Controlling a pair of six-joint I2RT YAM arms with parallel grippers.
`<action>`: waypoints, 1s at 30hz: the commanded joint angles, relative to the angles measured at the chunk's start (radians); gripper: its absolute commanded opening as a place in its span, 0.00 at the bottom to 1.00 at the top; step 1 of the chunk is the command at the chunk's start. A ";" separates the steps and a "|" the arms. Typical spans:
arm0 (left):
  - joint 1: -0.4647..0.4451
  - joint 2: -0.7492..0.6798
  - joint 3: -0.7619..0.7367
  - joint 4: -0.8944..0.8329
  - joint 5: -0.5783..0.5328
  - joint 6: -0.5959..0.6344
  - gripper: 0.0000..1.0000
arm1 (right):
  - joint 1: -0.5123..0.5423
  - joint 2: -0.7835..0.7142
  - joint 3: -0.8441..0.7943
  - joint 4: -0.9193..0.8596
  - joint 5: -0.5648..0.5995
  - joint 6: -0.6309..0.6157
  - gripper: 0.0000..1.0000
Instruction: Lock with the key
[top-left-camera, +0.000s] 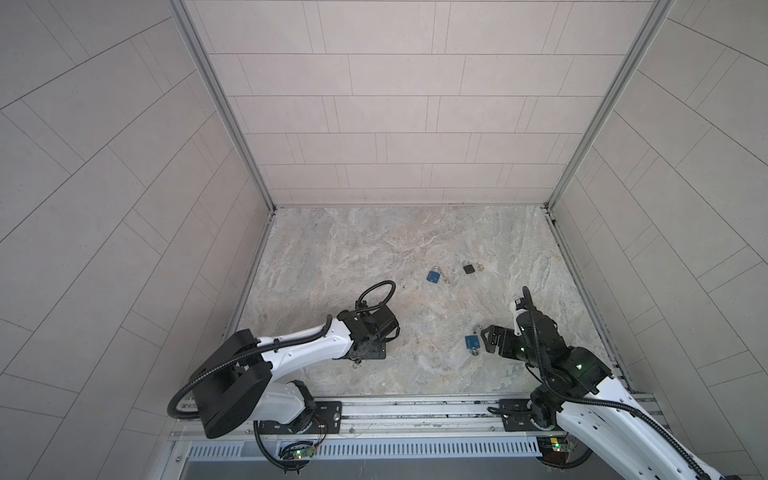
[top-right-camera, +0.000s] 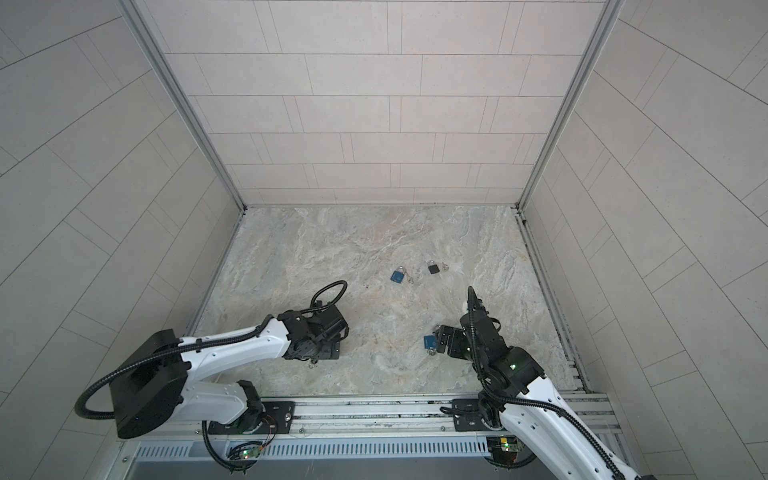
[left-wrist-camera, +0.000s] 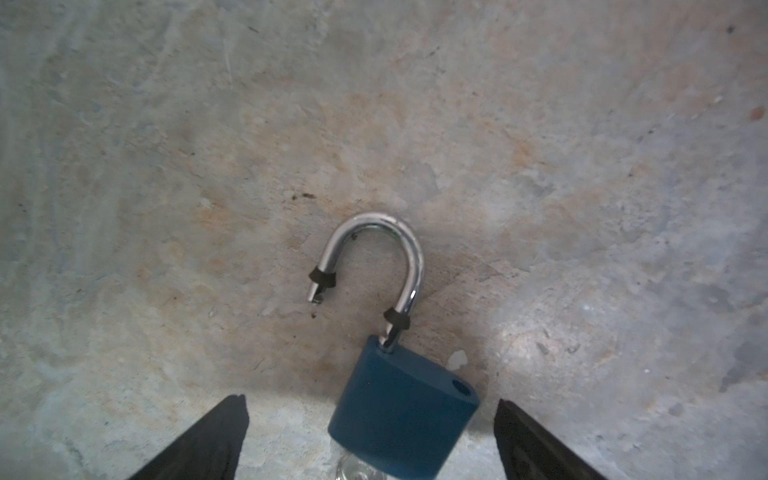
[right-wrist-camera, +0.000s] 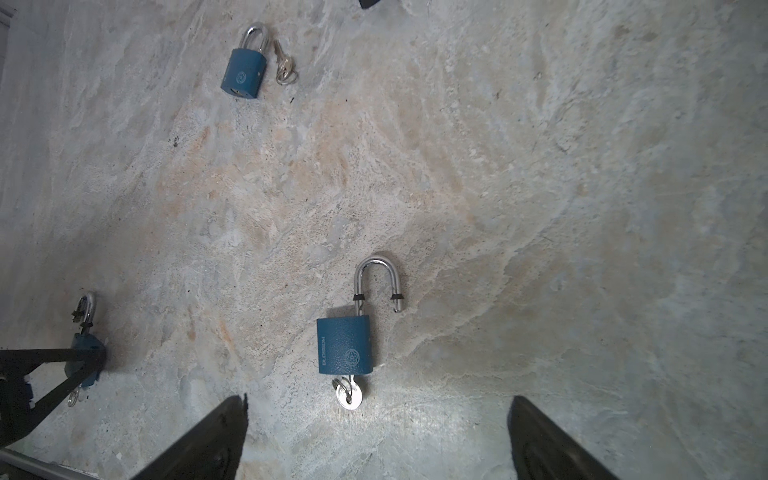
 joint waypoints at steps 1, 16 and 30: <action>-0.005 0.047 0.009 0.008 0.015 0.038 1.00 | -0.003 -0.016 0.032 -0.026 0.021 0.002 1.00; -0.017 0.202 0.063 0.005 0.028 0.100 0.98 | -0.001 -0.032 0.026 -0.032 0.031 -0.005 1.00; -0.017 0.032 -0.066 0.033 0.007 -0.004 0.96 | -0.001 -0.028 0.012 0.000 -0.002 0.010 0.98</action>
